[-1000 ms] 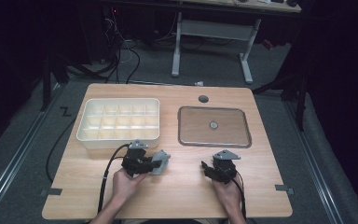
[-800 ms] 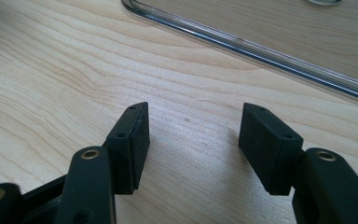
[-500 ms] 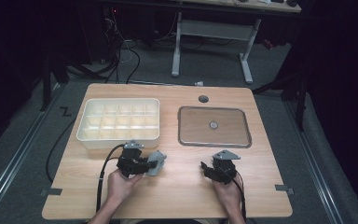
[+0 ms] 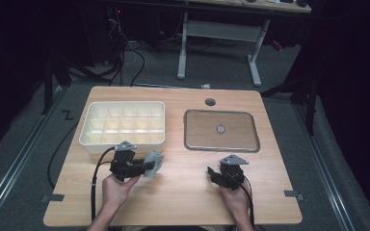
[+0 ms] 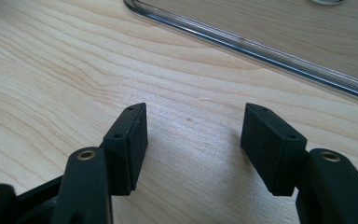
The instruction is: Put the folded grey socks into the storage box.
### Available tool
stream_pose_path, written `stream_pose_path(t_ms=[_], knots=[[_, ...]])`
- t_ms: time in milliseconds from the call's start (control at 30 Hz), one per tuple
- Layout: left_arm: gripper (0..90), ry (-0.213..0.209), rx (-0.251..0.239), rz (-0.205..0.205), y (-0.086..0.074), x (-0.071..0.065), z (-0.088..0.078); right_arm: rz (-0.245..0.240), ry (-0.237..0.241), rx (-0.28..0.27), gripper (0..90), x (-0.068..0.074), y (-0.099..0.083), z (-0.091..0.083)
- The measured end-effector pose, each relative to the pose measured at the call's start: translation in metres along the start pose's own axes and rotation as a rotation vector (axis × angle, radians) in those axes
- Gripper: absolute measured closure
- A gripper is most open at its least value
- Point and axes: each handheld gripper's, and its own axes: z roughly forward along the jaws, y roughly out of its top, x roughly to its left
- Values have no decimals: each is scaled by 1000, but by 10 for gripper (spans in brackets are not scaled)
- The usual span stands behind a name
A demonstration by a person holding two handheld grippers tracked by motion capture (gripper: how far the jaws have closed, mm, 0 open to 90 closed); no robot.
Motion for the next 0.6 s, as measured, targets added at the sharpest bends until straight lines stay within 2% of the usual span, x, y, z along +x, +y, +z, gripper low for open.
stream_pose_path(t_ms=[200,600], knots=[[699,14,-1,-4,0,4,-6,0,0,0,413,0,0,0],[698,30,-36,-25,0,11,-20,-1,-2,0,415,0,0,0]])
